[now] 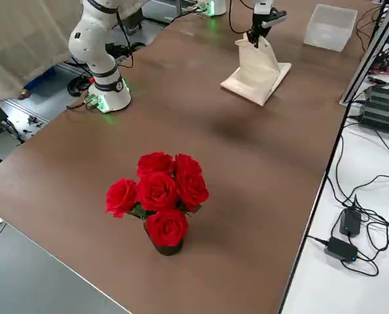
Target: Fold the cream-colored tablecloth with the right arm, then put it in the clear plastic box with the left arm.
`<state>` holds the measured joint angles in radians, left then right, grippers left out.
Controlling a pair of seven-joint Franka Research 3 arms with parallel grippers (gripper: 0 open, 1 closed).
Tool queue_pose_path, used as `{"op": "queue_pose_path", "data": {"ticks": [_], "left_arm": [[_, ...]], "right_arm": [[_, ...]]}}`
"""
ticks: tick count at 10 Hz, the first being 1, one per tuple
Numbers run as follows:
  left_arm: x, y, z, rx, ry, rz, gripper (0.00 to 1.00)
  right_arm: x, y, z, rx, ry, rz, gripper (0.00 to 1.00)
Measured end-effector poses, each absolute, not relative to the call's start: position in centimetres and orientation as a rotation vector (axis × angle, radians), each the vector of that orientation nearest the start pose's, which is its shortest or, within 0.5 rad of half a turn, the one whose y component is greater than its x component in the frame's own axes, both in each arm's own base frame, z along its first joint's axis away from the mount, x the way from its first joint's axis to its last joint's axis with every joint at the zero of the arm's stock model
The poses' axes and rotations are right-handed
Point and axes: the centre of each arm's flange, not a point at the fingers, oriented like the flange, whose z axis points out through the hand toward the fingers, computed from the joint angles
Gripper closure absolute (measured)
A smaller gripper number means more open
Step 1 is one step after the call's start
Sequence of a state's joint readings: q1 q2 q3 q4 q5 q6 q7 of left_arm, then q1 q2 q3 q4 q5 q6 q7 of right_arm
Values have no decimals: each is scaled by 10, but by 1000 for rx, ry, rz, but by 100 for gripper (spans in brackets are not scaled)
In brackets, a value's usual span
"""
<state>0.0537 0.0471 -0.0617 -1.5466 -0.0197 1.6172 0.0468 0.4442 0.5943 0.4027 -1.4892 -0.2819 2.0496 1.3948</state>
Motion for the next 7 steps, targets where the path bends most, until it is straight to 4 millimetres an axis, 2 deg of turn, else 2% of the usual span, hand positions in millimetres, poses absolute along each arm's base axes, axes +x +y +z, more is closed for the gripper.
{"op": "queue_pose_path", "data": {"ticks": [5, 7], "left_arm": [[574, -6, 613, -3162, 88, -37, 0], [574, -6, 613, -3162, 92, -37, 0]], "right_arm": [[507, 487, 342, -3092, 721, -55, 92], [507, 487, 342, -3093, 719, -55, 88]]}}
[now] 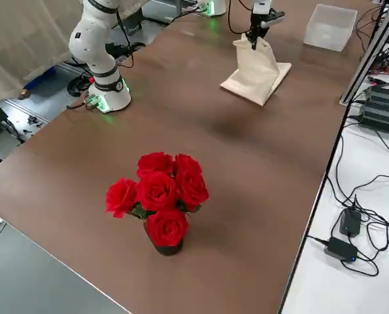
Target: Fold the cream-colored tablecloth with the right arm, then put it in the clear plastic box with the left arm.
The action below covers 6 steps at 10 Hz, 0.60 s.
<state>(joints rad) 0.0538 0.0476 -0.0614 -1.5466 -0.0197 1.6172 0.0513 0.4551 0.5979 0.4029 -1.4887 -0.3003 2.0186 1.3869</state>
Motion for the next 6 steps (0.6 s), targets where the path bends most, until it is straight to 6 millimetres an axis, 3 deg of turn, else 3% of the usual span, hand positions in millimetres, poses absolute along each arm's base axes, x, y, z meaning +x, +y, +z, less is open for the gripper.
{"op": "queue_pose_path", "data": {"ticks": [2, 6], "left_arm": [[574, -6, 613, -3162, 93, -37, 0], [575, -5, 614, -3162, 92, -56, 0]], "right_arm": [[507, 487, 343, -3092, 720, -55, 77], [507, 487, 343, -3092, 720, -55, 68]]}}
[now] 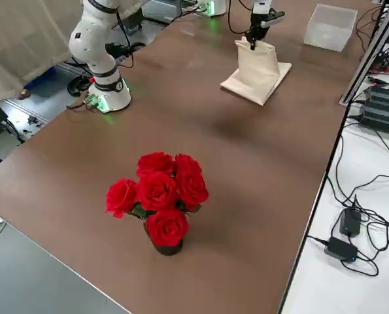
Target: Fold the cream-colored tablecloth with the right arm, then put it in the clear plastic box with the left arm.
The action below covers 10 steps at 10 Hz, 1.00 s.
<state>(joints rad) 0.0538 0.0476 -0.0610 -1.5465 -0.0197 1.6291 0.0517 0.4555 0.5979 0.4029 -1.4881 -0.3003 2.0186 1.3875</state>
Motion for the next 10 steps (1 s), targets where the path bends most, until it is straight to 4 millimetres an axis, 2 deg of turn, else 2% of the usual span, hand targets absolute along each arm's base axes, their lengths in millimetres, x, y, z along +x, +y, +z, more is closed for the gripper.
{"op": "queue_pose_path", "data": {"ticks": [1, 4, 7, 10], "left_arm": [[575, -5, 614, -3162, 92, -56, 0], [575, -5, 614, -3162, 92, -57, 0], [575, -6, 614, -3162, 94, -57, 0], [575, -9, 614, -3162, 102, -56, 0]], "right_arm": [[507, 487, 343, -3092, 720, -55, 62], [507, 487, 342, -3092, 720, -55, 18], [505, 489, 343, -3094, 713, -54, 3], [502, 491, 343, -3101, 709, -52, 0]]}}
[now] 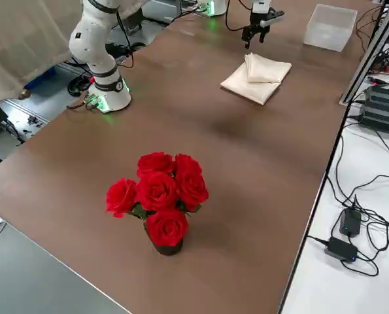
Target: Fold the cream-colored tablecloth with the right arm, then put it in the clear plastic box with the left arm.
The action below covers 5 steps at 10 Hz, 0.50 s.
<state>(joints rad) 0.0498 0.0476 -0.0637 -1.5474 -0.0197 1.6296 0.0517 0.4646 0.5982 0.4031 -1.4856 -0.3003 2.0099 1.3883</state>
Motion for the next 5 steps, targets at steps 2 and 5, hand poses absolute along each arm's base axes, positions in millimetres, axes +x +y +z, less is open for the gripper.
{"op": "queue_pose_path", "data": {"ticks": [2, 5], "left_arm": [[575, -16, 611, -3162, 119, -44, 0], [578, -26, 599, -3190, 138, -11, 0]], "right_arm": [[507, 480, 343, -3144, 749, -23, 0], [569, 395, 406, -3171, 733, 128, 0]]}}
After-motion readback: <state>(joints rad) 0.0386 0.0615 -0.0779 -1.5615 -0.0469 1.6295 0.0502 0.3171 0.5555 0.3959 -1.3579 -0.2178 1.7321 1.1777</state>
